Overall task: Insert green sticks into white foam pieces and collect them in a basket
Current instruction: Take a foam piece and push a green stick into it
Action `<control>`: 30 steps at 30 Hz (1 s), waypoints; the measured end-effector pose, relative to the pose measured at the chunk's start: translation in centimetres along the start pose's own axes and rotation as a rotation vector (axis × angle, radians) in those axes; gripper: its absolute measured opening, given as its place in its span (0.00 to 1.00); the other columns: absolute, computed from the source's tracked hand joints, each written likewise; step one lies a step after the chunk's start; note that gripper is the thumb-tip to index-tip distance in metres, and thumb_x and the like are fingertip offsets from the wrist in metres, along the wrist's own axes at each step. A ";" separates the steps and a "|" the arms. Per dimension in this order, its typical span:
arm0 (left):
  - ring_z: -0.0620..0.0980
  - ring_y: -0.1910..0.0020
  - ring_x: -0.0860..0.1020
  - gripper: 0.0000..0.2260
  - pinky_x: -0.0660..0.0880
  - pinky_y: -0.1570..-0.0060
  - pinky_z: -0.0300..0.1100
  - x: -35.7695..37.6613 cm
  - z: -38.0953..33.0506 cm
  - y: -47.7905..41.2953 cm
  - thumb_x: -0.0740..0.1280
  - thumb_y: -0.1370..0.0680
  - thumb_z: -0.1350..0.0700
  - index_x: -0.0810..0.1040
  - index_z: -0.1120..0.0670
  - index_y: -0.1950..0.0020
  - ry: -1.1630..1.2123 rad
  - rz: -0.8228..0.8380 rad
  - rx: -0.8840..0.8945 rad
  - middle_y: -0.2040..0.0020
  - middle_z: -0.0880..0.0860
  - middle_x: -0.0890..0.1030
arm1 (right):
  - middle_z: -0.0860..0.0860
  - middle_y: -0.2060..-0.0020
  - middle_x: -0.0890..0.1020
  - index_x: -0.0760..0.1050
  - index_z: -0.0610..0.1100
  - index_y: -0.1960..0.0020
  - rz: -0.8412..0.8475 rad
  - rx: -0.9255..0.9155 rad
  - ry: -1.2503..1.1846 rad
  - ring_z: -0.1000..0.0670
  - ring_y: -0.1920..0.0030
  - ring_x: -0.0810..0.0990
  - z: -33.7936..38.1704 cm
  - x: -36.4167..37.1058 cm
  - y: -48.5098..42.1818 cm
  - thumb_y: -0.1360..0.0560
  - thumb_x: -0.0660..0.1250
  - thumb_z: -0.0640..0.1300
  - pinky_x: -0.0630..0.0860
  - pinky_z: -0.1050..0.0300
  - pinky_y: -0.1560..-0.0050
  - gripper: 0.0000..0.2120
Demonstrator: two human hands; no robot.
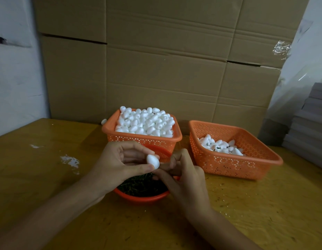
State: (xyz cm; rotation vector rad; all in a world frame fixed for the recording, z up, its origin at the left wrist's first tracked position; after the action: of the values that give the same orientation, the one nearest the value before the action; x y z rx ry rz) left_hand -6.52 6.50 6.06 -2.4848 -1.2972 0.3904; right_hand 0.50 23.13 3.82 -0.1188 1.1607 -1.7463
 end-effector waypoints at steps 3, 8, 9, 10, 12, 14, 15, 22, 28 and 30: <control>0.51 0.44 0.87 0.12 0.82 0.45 0.38 0.1 -0.1 0.0 0.81 0.31 0.59 0.88 0.51 0.49 -0.005 0.028 0.015 0.47 0.53 0.89 | 0.59 0.54 0.88 0.64 0.58 0.51 -0.004 -0.031 0.031 0.60 0.54 0.87 0.1 0.0 -0.1 0.22 0.76 0.45 0.83 0.51 0.58 0.20; 0.51 0.43 0.87 0.13 0.81 0.45 0.37 -0.3 0.0 -0.1 0.81 0.32 0.64 0.89 0.53 0.50 0.001 0.015 0.060 0.45 0.53 0.88 | 0.60 0.53 0.87 0.65 0.54 0.52 -0.011 0.000 0.080 0.58 0.53 0.86 -0.3 -0.2 -0.4 0.23 0.77 0.43 0.82 0.46 0.57 0.19; 0.52 0.44 0.87 0.13 0.81 0.45 0.37 -0.3 0.1 -0.1 0.81 0.32 0.64 0.89 0.54 0.50 -0.002 0.014 0.062 0.45 0.53 0.88 | 0.60 0.52 0.87 0.65 0.53 0.52 -0.008 0.000 0.091 0.59 0.51 0.86 -0.4 -0.3 -0.4 0.23 0.77 0.42 0.82 0.46 0.57 0.19; 0.52 0.44 0.87 0.13 0.81 0.45 0.37 -0.3 0.1 -0.2 0.81 0.32 0.64 0.89 0.54 0.50 -0.002 0.017 0.061 0.46 0.54 0.88 | 0.60 0.52 0.87 0.65 0.52 0.52 -0.007 -0.004 0.099 0.60 0.50 0.86 -0.4 -0.4 -0.4 0.22 0.77 0.42 0.82 0.46 0.56 0.19; 0.52 0.44 0.87 0.13 0.81 0.45 0.37 -0.4 0.2 -0.1 0.81 0.32 0.64 0.89 0.54 0.50 -0.001 0.025 0.058 0.46 0.54 0.88 | 0.59 0.52 0.87 0.66 0.51 0.51 -0.003 -0.006 0.106 0.58 0.51 0.86 -0.4 -0.3 -0.3 0.22 0.76 0.43 0.82 0.45 0.56 0.17; 0.52 0.44 0.87 0.13 0.81 0.45 0.37 -0.5 0.3 -0.2 0.80 0.32 0.64 0.89 0.54 0.50 -0.001 0.030 0.063 0.46 0.54 0.88 | 0.59 0.51 0.87 0.67 0.50 0.51 -0.008 -0.009 0.110 0.59 0.50 0.86 -0.4 -0.3 -0.3 0.22 0.76 0.44 0.82 0.46 0.57 0.16; 0.52 0.44 0.87 0.13 0.81 0.45 0.37 -0.5 0.3 -0.2 0.80 0.32 0.65 0.89 0.55 0.50 -0.002 0.031 0.070 0.46 0.54 0.88 | 0.60 0.51 0.87 0.66 0.50 0.51 -0.012 -0.010 0.110 0.60 0.50 0.86 -0.4 -0.2 -0.3 0.22 0.76 0.43 0.82 0.46 0.57 0.16; 0.52 0.44 0.87 0.13 0.82 0.44 0.39 -0.5 0.6 -0.3 0.80 0.32 0.65 0.89 0.56 0.49 0.002 0.052 0.100 0.46 0.54 0.88 | 0.56 0.53 0.88 0.66 0.51 0.51 0.002 -0.005 0.084 0.56 0.51 0.87 -0.4 -0.2 -0.1 0.21 0.75 0.42 0.82 0.44 0.57 0.17; 0.51 0.44 0.86 0.23 0.82 0.41 0.42 -0.4 0.5 -0.1 0.81 0.30 0.59 0.84 0.45 0.36 -0.082 -0.002 0.162 0.42 0.50 0.87 | 0.56 0.54 0.87 0.71 0.48 0.48 -0.004 0.037 0.054 0.59 0.49 0.87 -0.3 -0.4 -0.5 0.23 0.76 0.46 0.84 0.51 0.52 0.13; 0.53 0.47 0.87 0.30 0.83 0.44 0.44 -0.3 0.5 0.0 0.80 0.29 0.56 0.78 0.43 0.29 -0.101 -0.042 0.172 0.39 0.48 0.86 | 0.59 0.52 0.87 0.73 0.51 0.46 -0.083 0.049 0.074 0.63 0.48 0.85 -0.4 -1.7 -1.1 0.24 0.76 0.45 0.85 0.59 0.51 0.13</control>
State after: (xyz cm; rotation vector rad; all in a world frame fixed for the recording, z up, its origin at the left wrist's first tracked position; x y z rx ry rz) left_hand -6.91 6.35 5.62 -2.3179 -1.2938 0.5980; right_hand 0.37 24.74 5.12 -0.0743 1.1798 -1.8644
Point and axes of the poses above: each hand's wrist, its own y-axis away from the middle knuckle, its own x-axis out of the palm, z = x × y, the point moved 5 cm from there along -y, towards the middle knuckle
